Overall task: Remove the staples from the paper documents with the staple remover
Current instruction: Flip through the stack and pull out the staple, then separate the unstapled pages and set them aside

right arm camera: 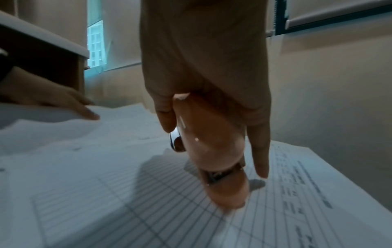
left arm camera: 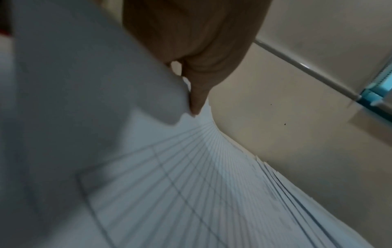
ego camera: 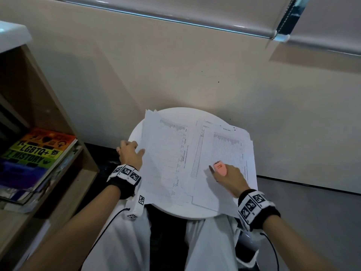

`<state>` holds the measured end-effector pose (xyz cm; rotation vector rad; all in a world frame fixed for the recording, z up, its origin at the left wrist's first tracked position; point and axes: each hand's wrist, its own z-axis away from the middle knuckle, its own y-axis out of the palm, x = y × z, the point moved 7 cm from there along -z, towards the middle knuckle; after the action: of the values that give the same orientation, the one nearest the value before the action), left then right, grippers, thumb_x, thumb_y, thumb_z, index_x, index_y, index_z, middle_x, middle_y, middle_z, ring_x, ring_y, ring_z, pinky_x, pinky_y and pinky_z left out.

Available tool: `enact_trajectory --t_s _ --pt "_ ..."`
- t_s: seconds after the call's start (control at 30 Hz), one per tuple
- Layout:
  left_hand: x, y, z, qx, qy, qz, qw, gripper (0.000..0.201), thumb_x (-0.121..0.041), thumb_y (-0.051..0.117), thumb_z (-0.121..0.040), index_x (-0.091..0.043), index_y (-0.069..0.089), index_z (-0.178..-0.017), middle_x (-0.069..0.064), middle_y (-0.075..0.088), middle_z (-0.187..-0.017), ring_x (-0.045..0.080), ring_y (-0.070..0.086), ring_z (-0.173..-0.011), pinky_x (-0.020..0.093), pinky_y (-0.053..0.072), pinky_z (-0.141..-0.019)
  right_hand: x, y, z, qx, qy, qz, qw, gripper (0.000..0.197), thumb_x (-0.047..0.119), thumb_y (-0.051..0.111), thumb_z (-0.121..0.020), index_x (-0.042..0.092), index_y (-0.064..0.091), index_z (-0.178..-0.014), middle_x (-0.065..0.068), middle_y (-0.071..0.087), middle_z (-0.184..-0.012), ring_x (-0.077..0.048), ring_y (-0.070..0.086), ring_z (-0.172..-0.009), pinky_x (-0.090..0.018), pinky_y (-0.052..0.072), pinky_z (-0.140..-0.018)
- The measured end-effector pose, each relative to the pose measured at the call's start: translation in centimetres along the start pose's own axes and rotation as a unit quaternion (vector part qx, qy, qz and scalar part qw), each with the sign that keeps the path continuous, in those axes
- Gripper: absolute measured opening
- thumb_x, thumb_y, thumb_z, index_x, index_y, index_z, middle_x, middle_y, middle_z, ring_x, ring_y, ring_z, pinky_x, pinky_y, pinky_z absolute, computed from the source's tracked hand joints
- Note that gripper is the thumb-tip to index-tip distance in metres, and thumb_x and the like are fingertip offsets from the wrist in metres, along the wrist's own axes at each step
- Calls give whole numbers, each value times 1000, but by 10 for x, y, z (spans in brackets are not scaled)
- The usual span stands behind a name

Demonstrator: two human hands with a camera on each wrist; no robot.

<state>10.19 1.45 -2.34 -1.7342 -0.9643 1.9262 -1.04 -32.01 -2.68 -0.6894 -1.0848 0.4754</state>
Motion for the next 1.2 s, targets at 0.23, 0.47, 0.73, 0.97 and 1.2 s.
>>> enact_trajectory --t_s 0.23,0.47,0.73,0.97,1.2 --pt "30 -19 2 7 7 -23 1000 18 -4 63 -87 12 63 -95 28 53 -103 41 56 -95 38 42 -82 18 19 -6 10 -4 68 998 36 47 60 -86 11 65 -90 -7 70 -88 -26 64 -85 -33 47 -70" --pt "29 -5 9 45 -13 -95 994 33 -18 62 -89 -6 60 -120 12 39 -129 34 34 -116 45 38 -97 18 21 -7 4 -14 83 996 35 42 61 -87 8 66 -90 -8 70 -88 -24 64 -81 -33 49 -70" --pt "10 9 2 129 -142 -138 972 60 -37 80 -70 -4 58 -115 17 28 -136 37 22 -130 49 33 -107 11 30 -12 -4 -18 123 992 38 52 59 -84 14 60 -89 -6 60 -92 -29 58 -91 -31 43 -67" --pt "10 14 -2 174 -130 -194 957 66 -46 75 -73 -10 51 -122 13 30 -137 35 22 -132 48 32 -105 8 33 -13 7 -23 128 991 34 49 58 -85 15 57 -86 -5 57 -93 -29 58 -93 -32 45 -70" --pt "5 3 4 34 -12 -28 999 26 -32 67 -84 -9 68 -97 11 36 -130 34 28 -121 44 27 -98 8 30 -12 9 -24 114 993 27 43 60 -86 17 53 -87 -6 58 -97 -29 56 -99 -31 40 -72"
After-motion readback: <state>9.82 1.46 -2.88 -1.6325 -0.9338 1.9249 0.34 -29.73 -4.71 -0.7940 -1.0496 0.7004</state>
